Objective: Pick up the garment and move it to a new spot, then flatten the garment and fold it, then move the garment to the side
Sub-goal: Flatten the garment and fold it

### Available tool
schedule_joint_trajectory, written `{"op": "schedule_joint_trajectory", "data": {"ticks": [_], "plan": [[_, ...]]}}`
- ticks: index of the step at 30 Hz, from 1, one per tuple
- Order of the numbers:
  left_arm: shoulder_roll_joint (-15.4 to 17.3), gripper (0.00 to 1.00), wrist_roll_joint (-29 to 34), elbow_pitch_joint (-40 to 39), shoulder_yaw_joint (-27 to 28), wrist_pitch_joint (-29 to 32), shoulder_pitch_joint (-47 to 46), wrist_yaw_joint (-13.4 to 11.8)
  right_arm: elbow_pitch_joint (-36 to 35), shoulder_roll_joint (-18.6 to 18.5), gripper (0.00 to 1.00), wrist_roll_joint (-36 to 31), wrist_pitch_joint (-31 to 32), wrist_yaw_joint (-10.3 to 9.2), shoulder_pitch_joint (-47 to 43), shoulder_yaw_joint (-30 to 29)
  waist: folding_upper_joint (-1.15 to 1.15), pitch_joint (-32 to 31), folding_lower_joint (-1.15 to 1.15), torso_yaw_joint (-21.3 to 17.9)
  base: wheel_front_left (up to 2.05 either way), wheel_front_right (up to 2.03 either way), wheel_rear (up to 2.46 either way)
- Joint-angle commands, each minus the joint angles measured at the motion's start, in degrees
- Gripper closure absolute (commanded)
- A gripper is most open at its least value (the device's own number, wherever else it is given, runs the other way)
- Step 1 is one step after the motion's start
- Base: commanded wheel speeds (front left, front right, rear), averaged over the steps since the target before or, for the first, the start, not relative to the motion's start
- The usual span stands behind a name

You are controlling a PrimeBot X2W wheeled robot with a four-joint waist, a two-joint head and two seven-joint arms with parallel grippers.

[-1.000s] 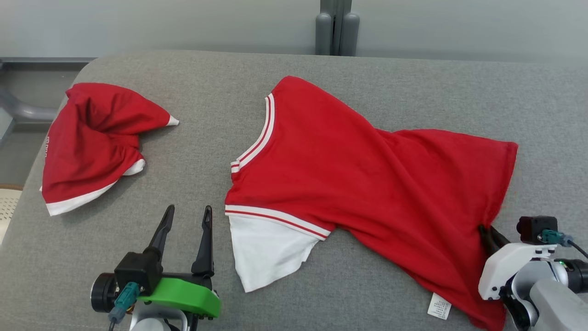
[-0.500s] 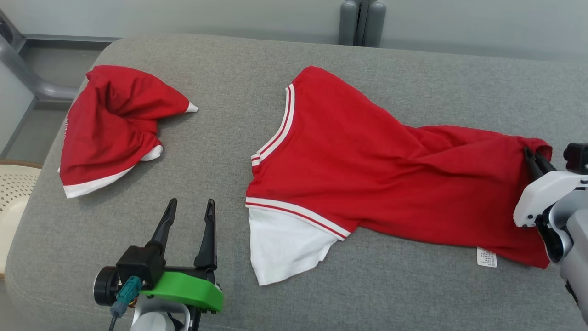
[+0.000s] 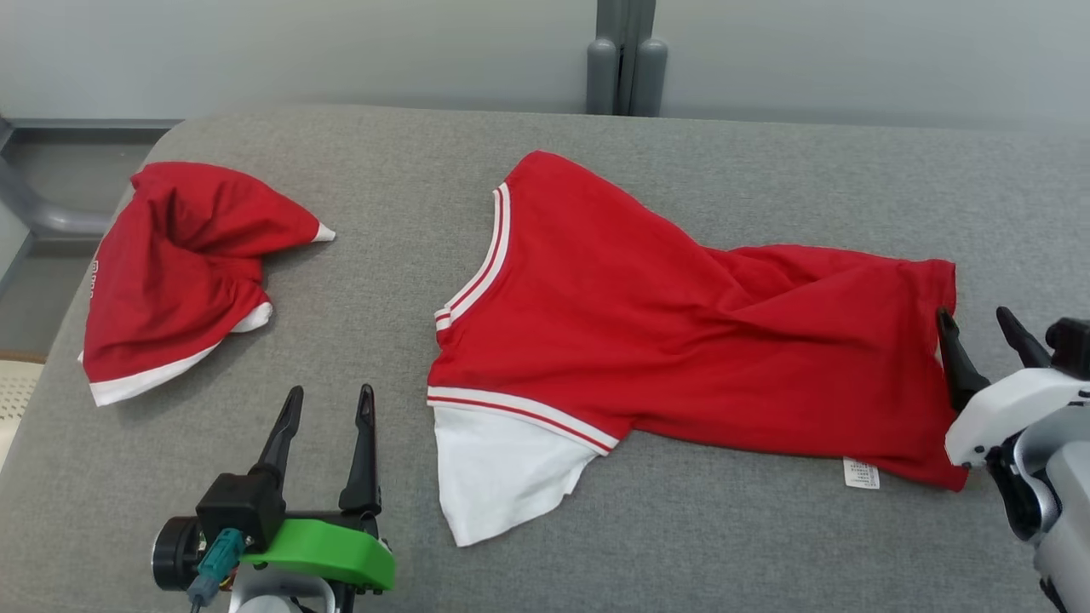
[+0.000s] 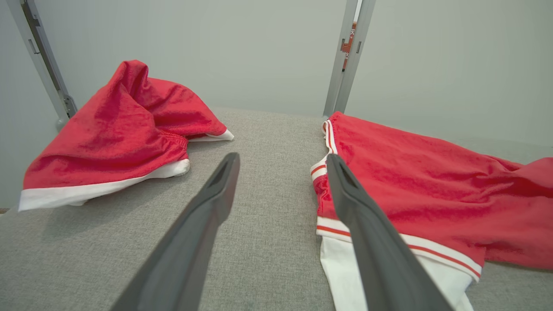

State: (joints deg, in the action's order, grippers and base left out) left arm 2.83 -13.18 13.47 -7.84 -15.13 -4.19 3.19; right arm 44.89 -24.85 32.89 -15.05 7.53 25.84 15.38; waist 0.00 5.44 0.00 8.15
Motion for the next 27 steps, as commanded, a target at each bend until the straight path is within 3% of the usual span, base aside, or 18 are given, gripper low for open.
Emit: {"op": "schedule_joint_trajectory", "data": {"ticks": [1,14,27], "plan": [[0.1,0.00,0.6,-0.1,0.3,0.0,0.7,0.4,-2.1,0.1,0.00,-0.9,-0.1,-0.08,-2.6,-1.5,0.00,-1.3,0.00,-1.7,0.00,0.00,0.00],[0.1,0.00,1.4,-0.2,2.2,0.0,2.6,0.9,-24.9,6.2,0.00,-8.1,-0.2,-0.07,-22.1,-12.4,0.00,-3.3,0.00,-5.1,0.00,0.00,0.00],[0.1,0.00,1.5,-0.2,2.9,0.0,3.8,1.2,-31.9,13.1,0.00,-13.1,-0.2,-0.07,-31.6,-17.4,0.00,-4.5,0.00,-5.6,0.00,0.00,0.00]]}}
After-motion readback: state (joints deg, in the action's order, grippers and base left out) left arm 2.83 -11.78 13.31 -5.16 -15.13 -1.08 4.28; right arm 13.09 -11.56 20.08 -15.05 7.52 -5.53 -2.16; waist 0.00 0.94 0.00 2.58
